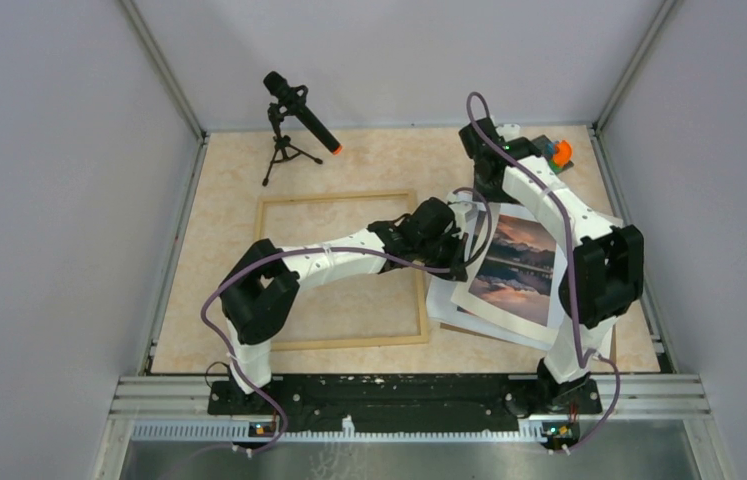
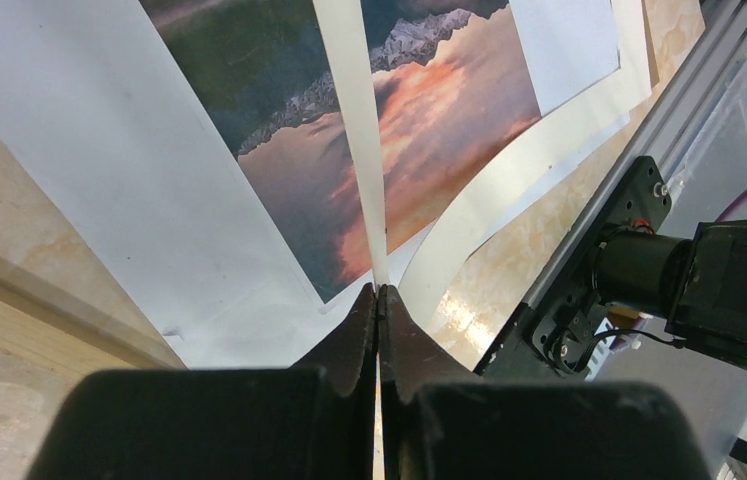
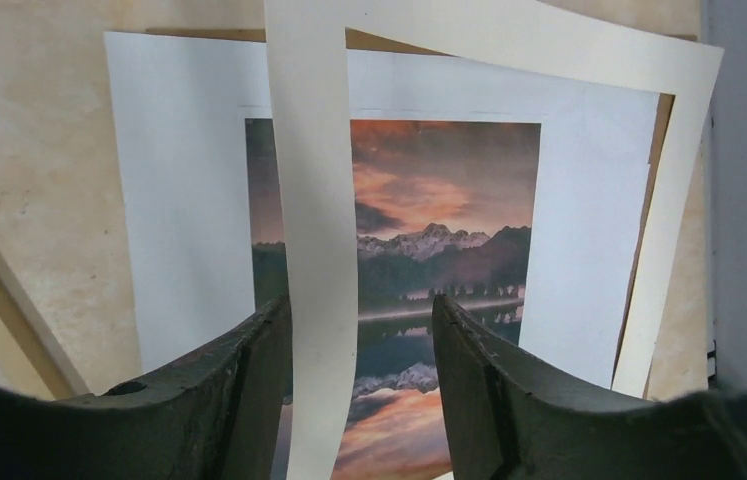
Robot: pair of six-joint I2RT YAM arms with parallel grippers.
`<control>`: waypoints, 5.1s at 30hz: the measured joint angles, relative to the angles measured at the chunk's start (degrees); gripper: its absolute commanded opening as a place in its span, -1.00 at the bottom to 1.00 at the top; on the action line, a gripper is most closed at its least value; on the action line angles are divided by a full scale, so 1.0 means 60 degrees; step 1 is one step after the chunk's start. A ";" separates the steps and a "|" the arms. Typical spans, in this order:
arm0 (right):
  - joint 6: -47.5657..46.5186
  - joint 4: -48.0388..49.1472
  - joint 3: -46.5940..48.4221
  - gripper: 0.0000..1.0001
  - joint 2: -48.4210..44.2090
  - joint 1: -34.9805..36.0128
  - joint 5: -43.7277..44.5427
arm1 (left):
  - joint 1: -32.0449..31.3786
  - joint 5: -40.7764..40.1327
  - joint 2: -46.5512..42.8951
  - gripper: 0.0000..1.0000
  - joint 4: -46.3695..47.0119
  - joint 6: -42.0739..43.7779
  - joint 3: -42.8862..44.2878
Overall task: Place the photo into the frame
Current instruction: Pick up the photo frame item at the center of the board, then place the photo frame item in the photo frame, then pick up the photo at the center of the board.
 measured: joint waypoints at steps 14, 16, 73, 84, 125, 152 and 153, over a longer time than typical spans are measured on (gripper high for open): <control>0.0084 -0.0160 0.0033 0.09 0.0645 0.0047 0.0455 | -0.0069 -0.0146 0.0000 -1.00 -0.0018 0.0146 0.0000; 0.0113 -0.0135 0.0055 0.10 0.0645 0.0047 0.0459 | -0.0069 -0.0175 0.0000 -1.00 -0.0018 0.0153 0.0000; 0.0907 0.3880 0.3650 -1.00 -0.1508 0.3089 -0.7777 | 0.0178 -0.4095 -1.0440 0.97 0.0069 0.4306 -0.0160; 0.5166 1.0153 -0.3089 -1.00 -0.1464 0.1242 -0.9989 | 0.0178 -0.4725 -1.0346 0.97 0.0076 0.4943 -0.0532; 0.3847 1.1475 -0.5242 -0.24 0.1570 0.0397 -0.9970 | 0.0175 -0.6779 -0.8954 0.97 0.0437 0.6160 -0.2040; -0.0229 0.5173 -0.8287 0.48 -0.4415 -0.0969 -0.6692 | 0.0459 -0.2087 -0.4925 0.88 0.1053 0.0248 -0.3636; -0.0007 0.5144 -0.8695 0.47 -0.4783 -0.0958 -0.6685 | 0.0572 -0.1421 -0.4342 0.81 0.1202 -0.0219 -0.3781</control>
